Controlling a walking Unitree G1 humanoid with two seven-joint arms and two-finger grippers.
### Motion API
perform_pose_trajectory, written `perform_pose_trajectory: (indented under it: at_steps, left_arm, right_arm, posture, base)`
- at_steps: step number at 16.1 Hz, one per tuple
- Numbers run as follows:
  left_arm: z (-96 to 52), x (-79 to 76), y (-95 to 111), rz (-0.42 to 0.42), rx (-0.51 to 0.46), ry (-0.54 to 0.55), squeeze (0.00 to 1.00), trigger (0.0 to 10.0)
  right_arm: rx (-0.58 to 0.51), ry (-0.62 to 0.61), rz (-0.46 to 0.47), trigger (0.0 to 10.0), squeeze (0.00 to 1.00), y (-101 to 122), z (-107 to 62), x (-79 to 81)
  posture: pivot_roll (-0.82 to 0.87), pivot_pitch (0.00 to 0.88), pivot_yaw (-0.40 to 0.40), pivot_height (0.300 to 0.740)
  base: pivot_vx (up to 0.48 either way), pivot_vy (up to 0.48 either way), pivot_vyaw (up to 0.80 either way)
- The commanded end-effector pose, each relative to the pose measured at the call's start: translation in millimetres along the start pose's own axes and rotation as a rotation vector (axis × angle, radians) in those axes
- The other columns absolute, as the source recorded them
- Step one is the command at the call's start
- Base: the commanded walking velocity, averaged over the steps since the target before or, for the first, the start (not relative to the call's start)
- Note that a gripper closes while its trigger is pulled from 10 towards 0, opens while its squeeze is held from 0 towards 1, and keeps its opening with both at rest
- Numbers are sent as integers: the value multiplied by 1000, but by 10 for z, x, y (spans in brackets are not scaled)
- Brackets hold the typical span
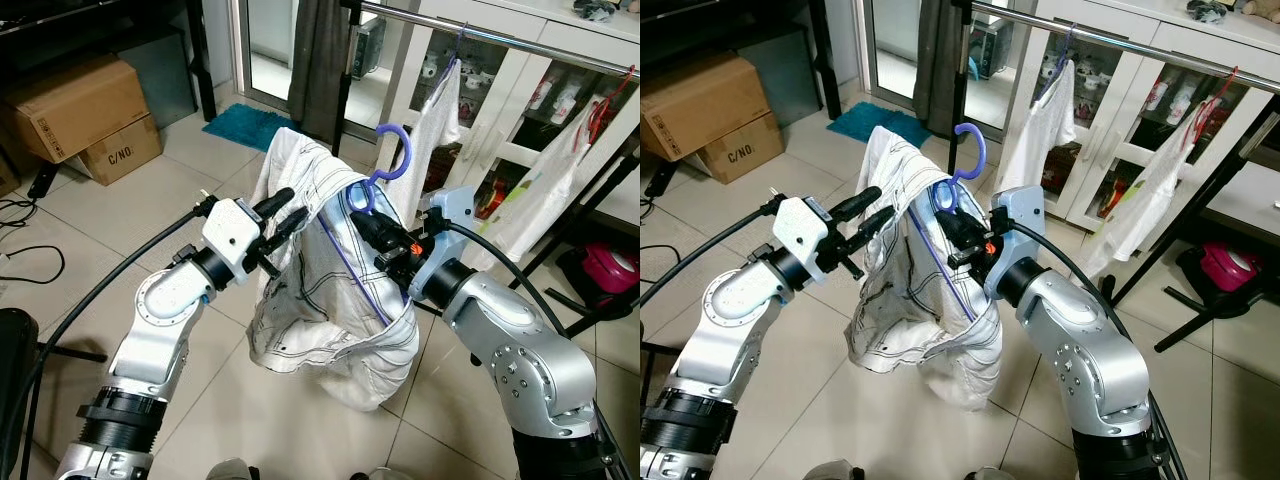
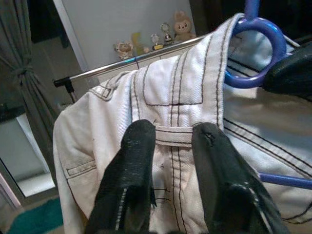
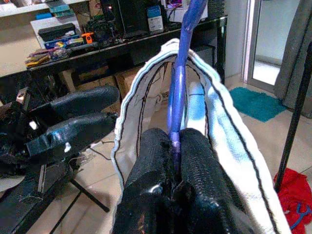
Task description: Hang hanger
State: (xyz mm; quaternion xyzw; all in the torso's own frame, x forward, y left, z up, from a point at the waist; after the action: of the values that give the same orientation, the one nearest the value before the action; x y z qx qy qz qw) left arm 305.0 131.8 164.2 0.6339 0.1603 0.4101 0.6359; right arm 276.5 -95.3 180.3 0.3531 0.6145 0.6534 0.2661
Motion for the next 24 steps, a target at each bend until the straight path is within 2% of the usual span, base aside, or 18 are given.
perform_pose_trajectory:
  at_steps: [1, 2, 3, 4, 5, 7, 9, 11, 12, 13, 18, 22, 24]
  left_arm:
    - [43, -69, -9, 0, 1, -40, 1000, 10000]
    - [53, -125, -19, -25, 1, -74, 1000, 10000]
    - [68, -181, -59, -38, 19, -106, 290, 10000]
    - [78, -187, -76, -32, 26, -111, 27, 10000]
    - [85, -186, -82, -33, 27, -112, 0, 10000]
    - [95, -68, -170, 45, 99, -38, 0, 10000]
    - [82, 31, -234, 88, 150, 12, 0, 10000]
    - [76, 55, -282, 75, 175, 14, 0, 10000]
    - [76, 72, -307, 71, 187, 16, 0, 3804]
    - [84, 85, -319, 68, 189, 19, 0, 0]
    - [80, 127, -306, 60, 177, 37, 0, 0]
    - [56, 200, -262, 20, 144, 76, 0, 0]
    - [29, 230, -203, -1, 126, 61, 0, 0]
  right_arm:
    - [-91, 23, -51, 0, 0, 195, -7, 41]
    - [-95, 27, -62, 0, 0, 196, -3, 49]
    - [-110, 50, -75, 0, 0, 205, -3, 72]
    - [-116, 58, -69, 0, 0, 213, -5, 78]
    - [-121, 59, -61, 0, 0, 221, -5, 77]
    - [-142, 71, -54, 0, 0, 240, -6, 93]
    - [-161, 70, -47, 0, 0, 257, -5, 103]
    - [-163, 48, -52, 0, 0, 264, 1, 87]
    - [-165, 44, -55, 0, 0, 274, 3, 80]
    - [-175, 49, -53, 0, 0, 290, 2, 81]
    - [-202, 68, -50, 0, 0, 322, 3, 97]
    - [-192, 53, -64, 0, 0, 307, 6, 71]
    - [-172, 37, -76, 0, 0, 279, 3, 44]
  posture:
    - [-48, 0, -61, 740]
    - [-48, 0, -61, 740]
    - [-49, 0, -60, 740]
    - [-50, 0, -59, 740]
    - [-51, 0, -58, 740]
    - [-52, 0, -57, 740]
    - [-53, 0, -56, 740]
    - [-54, 0, -55, 740]
    - [-57, 0, -54, 740]
    - [-57, 0, -54, 740]
    - [-52, 0, -60, 740]
    - [-51, 0, -62, 740]
    - [-51, 0, -62, 740]
  base:
    - [0, 0, 0]
    - [0, 0, 0]
    - [0, 0, 0]
    - [0, 0, 0]
    - [0, 0, 0]
    - [0, 0, 0]
    - [0, 0, 0]
    - [0, 0, 0]
    - [0, 0, 0]
    - [0, 0, 0]
    - [0, 0, 0]
    - [0, 0, 0]
    - [0, 0, 0]
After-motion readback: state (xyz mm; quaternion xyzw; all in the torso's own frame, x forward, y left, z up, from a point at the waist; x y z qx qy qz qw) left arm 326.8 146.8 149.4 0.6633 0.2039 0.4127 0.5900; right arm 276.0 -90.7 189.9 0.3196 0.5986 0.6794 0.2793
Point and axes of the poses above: a point about 5 cm out from each wrist's last joint towards the gripper, its own z axis pointing out of the wrist towards the gripper, its own y axis along the axis of the wrist's last joint, x = y × z, the point moved 1 cm from there along z, pointing out of the wrist towards the gripper, and after that the axes turned 5 degrees about -z, right-handed, at the moved point
